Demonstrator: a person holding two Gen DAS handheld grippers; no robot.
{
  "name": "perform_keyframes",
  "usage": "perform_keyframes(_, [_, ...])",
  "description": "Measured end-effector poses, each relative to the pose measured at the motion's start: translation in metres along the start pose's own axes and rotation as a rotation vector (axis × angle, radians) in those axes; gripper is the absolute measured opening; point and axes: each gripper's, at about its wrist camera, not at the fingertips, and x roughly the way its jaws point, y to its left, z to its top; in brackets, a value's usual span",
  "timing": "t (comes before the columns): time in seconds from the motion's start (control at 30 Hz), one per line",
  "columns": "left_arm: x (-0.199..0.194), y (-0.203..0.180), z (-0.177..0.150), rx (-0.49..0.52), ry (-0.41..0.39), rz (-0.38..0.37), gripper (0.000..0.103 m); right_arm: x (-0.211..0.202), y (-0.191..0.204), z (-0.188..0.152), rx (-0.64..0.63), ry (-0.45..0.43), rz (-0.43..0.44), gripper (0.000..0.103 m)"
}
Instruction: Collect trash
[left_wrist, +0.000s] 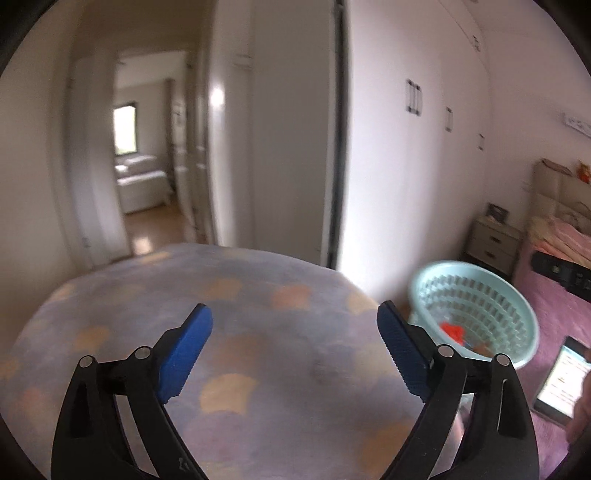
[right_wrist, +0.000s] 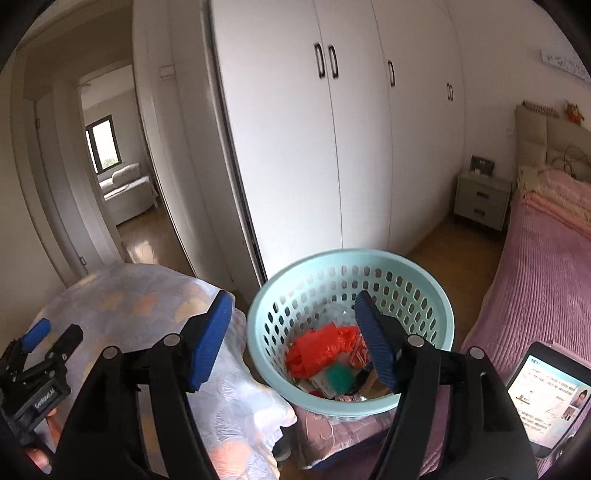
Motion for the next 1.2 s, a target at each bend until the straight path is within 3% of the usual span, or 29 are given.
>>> perform_keyframes(0.13, [0.006, 0.002, -0.013, 0.045, -0.004, 0.057, 0.091, -0.013, 0.016, -0.007, -0.041, -0.039, -0.029, 0.065])
perform_keyframes(0.27, [0.01, 0.014, -0.01, -0.008, 0.022, 0.015, 0.091, -0.02, 0.019, -0.013, -0.059, -0.075, -0.056, 0.065])
perform_keyframes(0.4, [0.003, 0.026, -0.014, -0.03, 0.007, 0.055, 0.091, -0.029, 0.016, -0.025, -0.027, -0.126, -0.072, 0.067])
perform_keyframes(0.5, [0.001, 0.035, -0.015, -0.081, 0.009, 0.035, 0.091, -0.036, 0.014, -0.033, -0.001, -0.139, -0.084, 0.068])
perform_keyframes(0.83, [-0.016, 0.017, -0.012, -0.004, -0.071, 0.043, 0.092, -0.051, 0.023, -0.032, -0.022, -0.158, -0.103, 0.074])
perform_keyframes(1.2, [-0.014, 0.014, -0.012, 0.007, -0.065, 0.048, 0.093, -0.049, 0.021, -0.035, -0.016, -0.135, -0.075, 0.075])
